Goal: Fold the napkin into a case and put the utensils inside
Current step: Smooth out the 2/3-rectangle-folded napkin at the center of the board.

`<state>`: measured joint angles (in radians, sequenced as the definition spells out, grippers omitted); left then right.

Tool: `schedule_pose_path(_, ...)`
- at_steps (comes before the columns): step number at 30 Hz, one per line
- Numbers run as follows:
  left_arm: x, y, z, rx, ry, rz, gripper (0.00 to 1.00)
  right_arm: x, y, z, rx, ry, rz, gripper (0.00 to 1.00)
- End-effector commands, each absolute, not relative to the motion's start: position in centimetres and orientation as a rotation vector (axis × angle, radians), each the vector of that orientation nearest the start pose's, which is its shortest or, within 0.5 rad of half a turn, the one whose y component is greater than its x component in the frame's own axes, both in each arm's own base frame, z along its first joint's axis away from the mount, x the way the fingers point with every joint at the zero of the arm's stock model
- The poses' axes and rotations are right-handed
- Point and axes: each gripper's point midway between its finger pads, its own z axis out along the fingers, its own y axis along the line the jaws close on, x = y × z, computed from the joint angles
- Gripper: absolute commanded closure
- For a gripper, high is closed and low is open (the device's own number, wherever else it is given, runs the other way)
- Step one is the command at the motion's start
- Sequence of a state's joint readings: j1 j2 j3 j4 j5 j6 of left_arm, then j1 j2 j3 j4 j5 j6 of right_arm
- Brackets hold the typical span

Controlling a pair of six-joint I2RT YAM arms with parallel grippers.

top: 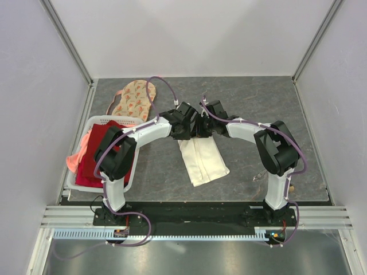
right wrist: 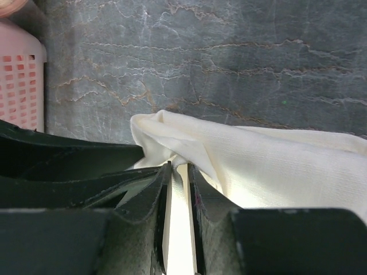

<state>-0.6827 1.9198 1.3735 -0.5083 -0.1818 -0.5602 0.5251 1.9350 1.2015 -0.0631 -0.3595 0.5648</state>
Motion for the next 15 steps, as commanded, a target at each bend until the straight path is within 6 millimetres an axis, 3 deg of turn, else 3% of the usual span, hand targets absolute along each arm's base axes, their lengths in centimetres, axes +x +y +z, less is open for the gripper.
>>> schedule_pose_path(1, 36.1, -27.5, 5.4, 0.13, 2.577, -0.165, 0.67, 37.6, 32.1, 6.0, -0.15, 2.46, 0.986, 0.78)
schedule_pose_path(4, 36.7, -27.6, 5.8, 0.133, 2.567, -0.145, 0.8, 37.7, 32.0, 5.7, -0.153, 2.463, 0.982, 0.81)
schedule_pose_path(7, 37.0, -28.1, 6.6, 0.122, 2.556, -0.168, 0.98, 37.9, 32.1, 5.6, -0.158, 2.46, 0.978, 0.87)
schedule_pose_path(11, 36.6, -28.9, 7.3, 0.049, 2.561, -0.254, 0.98, 38.3, 32.5, 5.6, -0.177, 2.453, 0.993, 0.92)
schedule_pose_path(15, 36.9, -29.0, 5.9, -0.021, 2.592, -0.255, 0.98, 39.3, 33.0, 5.1, -0.182, 2.436, 0.996, 0.92)
